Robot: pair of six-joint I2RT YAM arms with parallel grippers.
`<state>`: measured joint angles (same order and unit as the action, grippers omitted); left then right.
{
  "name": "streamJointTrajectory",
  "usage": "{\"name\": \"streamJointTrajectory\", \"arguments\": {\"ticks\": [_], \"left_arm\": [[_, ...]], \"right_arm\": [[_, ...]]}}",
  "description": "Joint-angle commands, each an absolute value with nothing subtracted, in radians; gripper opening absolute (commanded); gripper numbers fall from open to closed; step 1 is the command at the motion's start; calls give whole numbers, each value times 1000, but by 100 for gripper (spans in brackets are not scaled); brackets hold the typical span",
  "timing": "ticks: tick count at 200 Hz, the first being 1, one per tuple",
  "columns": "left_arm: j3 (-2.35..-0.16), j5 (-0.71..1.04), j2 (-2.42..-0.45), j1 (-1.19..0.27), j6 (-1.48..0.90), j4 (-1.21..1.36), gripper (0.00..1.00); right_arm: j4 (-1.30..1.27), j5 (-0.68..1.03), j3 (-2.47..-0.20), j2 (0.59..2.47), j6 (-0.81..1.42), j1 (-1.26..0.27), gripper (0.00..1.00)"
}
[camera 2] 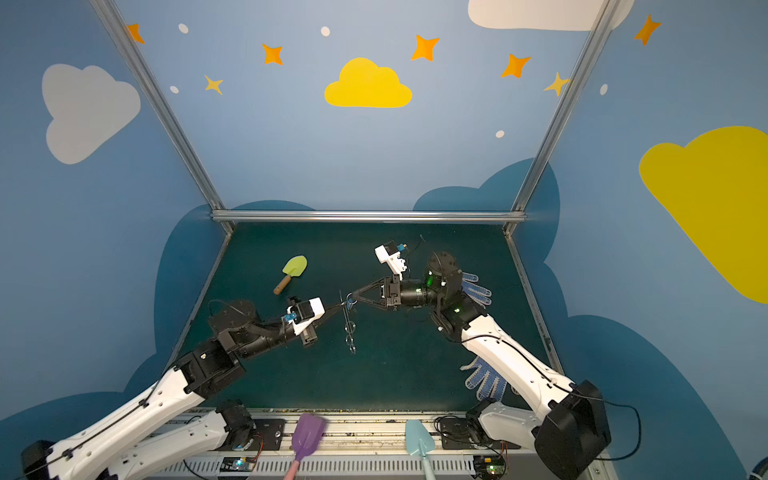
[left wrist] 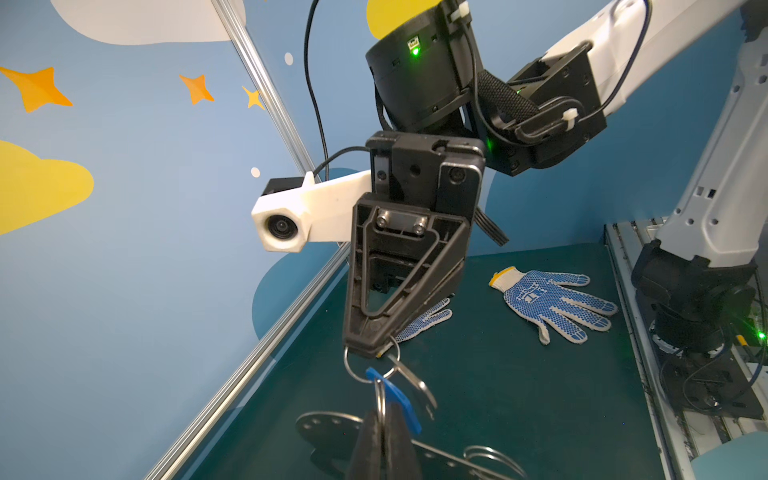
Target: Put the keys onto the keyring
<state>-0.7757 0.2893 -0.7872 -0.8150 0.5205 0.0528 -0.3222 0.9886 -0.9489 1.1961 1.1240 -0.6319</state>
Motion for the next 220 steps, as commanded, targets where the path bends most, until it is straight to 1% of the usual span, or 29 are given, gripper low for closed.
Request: {"name": "streamJointTrajectory", "arguments": {"ticks": [1,57,71,95,117,162,187,196,220], "left_arm": [[-782,271,-777,-823,540,64,4],[-807,222,-804,-836,556,32,4],[-814,175,-814,-848,566,23,4],[-825,157,-827,-860,572,14,4],[-835,146,-837,-864,562,9,4],[-845,133,-847,-867,549,13,4],[-853,127,-849,-865,533,7,4],[-856,126,-852,-865,530,3,4],[-862,109,-863,-867,515,3,4]], "right_arm": [[-398,992,-954,1196,1152,-629,0],[-340,1009,-974,1195,1108,-630,0],[-293,1006,-989,1191,1068,-634,0],[-203,982,-1013,1177,996,-641,0],[-83,972,-1055,1172,861,-666,0],[114,830,-1085,1125,620,-718,0],[258,694,-1120,1102,466,-773,0],[272,653,-1123,1099,451,-789,0],[216,656,-1120,1101,497,-800,0]]}}
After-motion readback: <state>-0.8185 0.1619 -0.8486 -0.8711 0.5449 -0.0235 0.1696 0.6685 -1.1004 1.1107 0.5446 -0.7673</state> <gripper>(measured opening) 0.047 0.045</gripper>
